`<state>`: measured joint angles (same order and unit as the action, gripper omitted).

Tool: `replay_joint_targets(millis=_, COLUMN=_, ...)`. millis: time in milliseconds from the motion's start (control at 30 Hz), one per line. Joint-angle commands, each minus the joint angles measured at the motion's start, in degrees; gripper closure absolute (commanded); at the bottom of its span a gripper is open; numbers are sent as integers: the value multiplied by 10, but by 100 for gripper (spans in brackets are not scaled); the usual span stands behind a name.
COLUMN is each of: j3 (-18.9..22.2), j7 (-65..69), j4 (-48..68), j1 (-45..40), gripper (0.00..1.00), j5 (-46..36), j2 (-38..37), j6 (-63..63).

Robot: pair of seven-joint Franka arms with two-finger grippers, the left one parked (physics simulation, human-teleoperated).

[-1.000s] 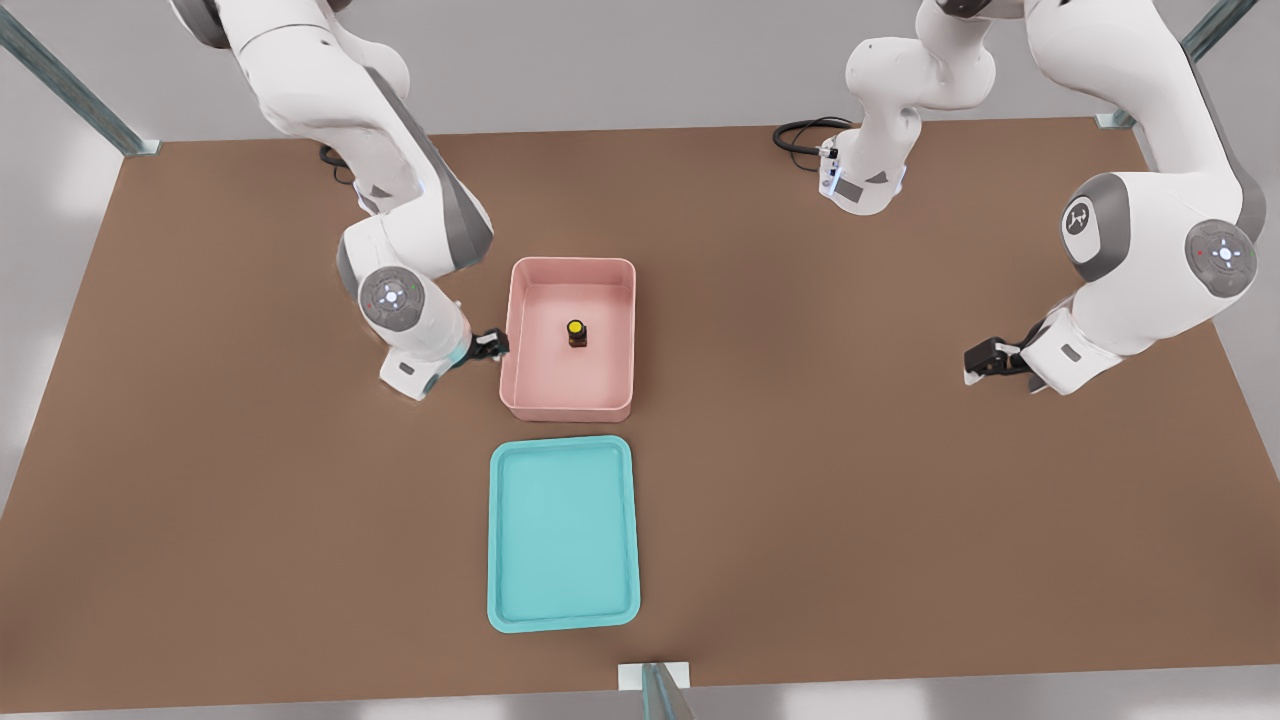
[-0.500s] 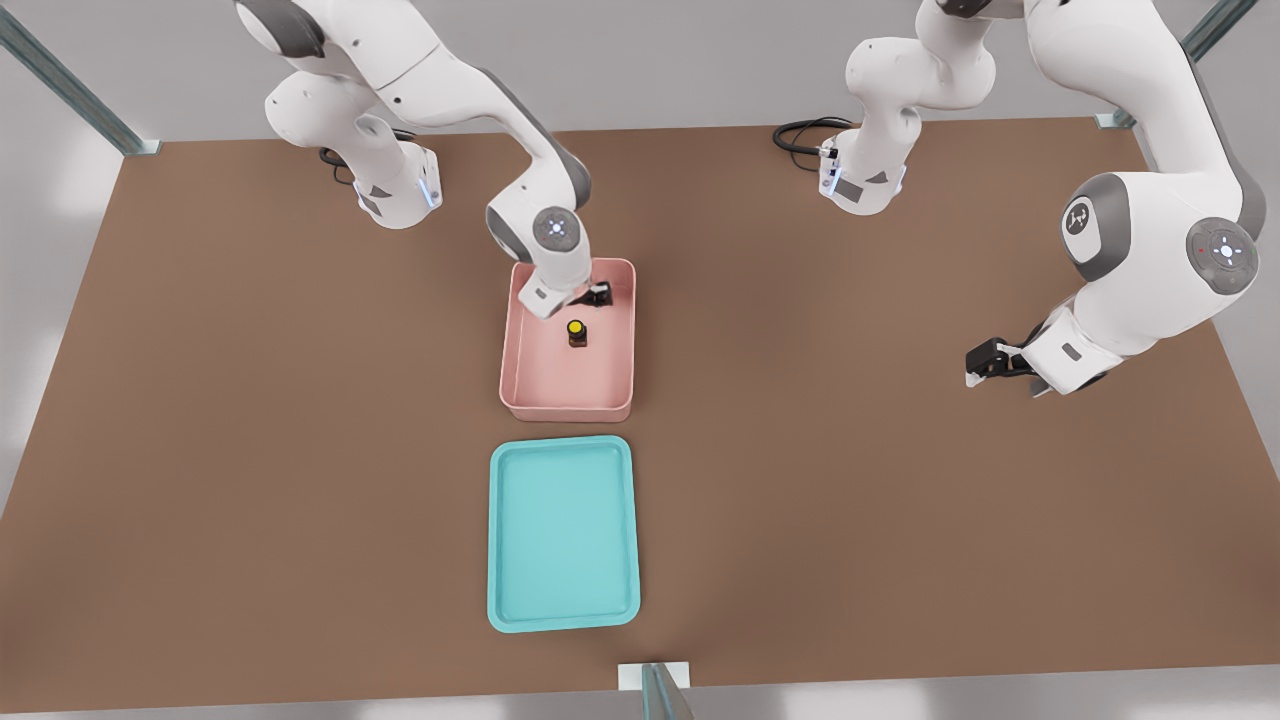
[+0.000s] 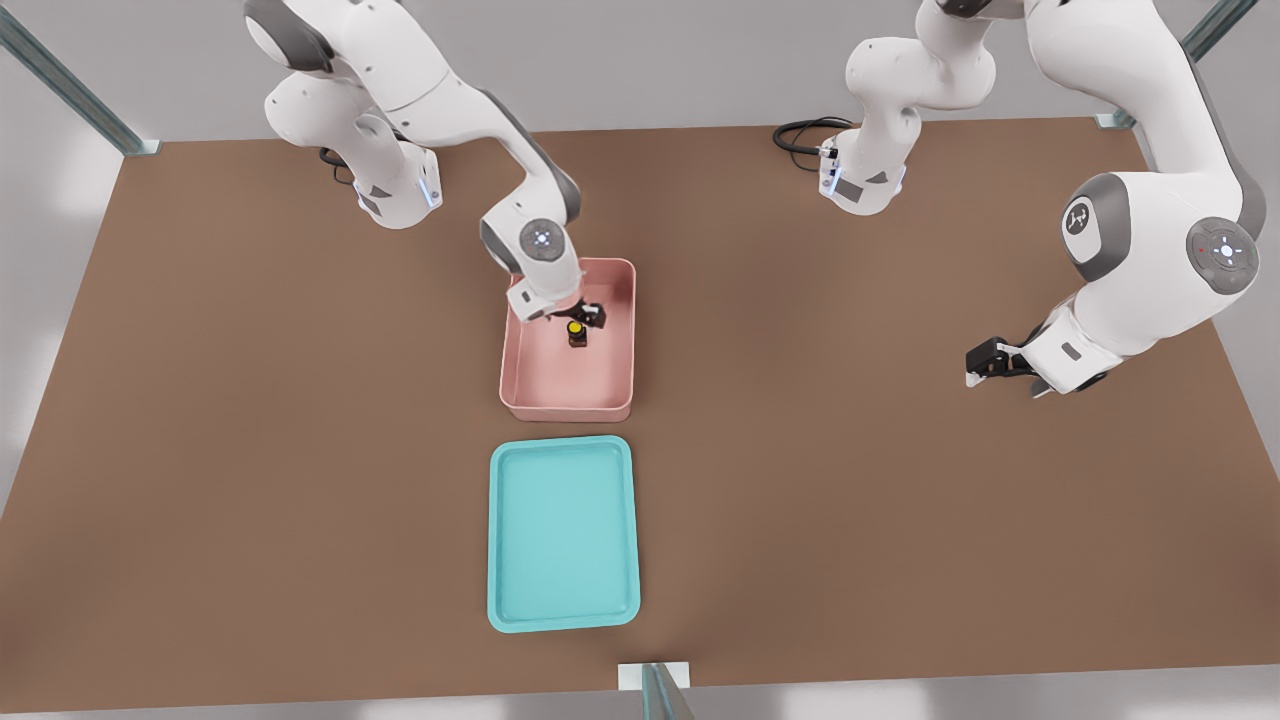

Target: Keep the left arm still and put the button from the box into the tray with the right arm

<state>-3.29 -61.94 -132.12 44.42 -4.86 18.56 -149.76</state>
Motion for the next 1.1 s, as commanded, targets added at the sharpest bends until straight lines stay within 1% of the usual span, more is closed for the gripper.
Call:
replay_joint_targets(millis=0, j3=0, j7=-119, j4=2, j1=-2, gripper=0, j5=-1, j2=4, j6=-12)
replay_joint_targets(millis=200, j3=1, j7=-122, j4=21, j1=1, gripper=0, j5=-2, j2=26, j6=-12)
replay_joint_targets(millis=233, j3=1, j7=-127, j4=21, j1=1, gripper=7, j5=-2, j2=26, j6=-12)
replay_joint_targets(millis=267, j3=1, j7=-129, j4=21, j1=2, gripper=19, j5=-2, j2=26, j6=-12)
replay_joint_targets(millis=300, j3=1, j7=-129, j4=21, j1=2, gripper=35, j5=-2, j2=26, j6=-12)
replay_joint_targets(millis=367, j3=1, j7=-129, j4=21, j1=2, gripper=47, j5=-2, j2=24, j6=-12)
replay_joint_targets(millis=433, j3=1, j7=-129, j4=21, j1=1, gripper=56, j5=-2, j2=22, j6=-10)
replay_joint_targets(millis=500, j3=1, j7=-128, j4=21, j1=1, gripper=57, j5=-1, j2=9, j6=-4)
replay_joint_targets(millis=600, j3=6, j7=-128, j4=44, j1=-2, gripper=57, j5=-1, j2=-54, j6=73)
replay_joint_targets(millis=667, j3=24, j7=-127, j4=84, j1=-3, gripper=57, j5=-1, j2=-76, j6=135)
replay_joint_targets(millis=733, j3=49, j7=-121, j4=140, j1=-8, gripper=57, j5=4, j2=-78, j6=192)
replay_joint_targets(millis=767, j3=49, j7=-120, j4=181, j1=-32, gripper=56, j5=7, j2=-73, j6=222)
replay_joint_targets(millis=833, j3=49, j7=-112, j4=282, j1=-78, gripper=56, j5=9, j2=-24, j6=267)
replay_joint_targets(millis=900, j3=49, j7=-93, j4=410, j1=-123, gripper=56, j5=10, j2=53, j6=321)
replay_joint_targets(millis=1000, j3=50, j7=-85, j4=517, j1=-145, gripper=56, j5=9, j2=141, j6=339)
replay_joint_targets(millis=1033, j3=51, j7=-85, j4=580, j1=-150, gripper=56, j5=7, j2=190, j6=347)
replay_joint_targets(millis=1067, j3=48, j7=-85, j4=617, j1=-150, gripper=56, j5=6, j2=219, j6=350)
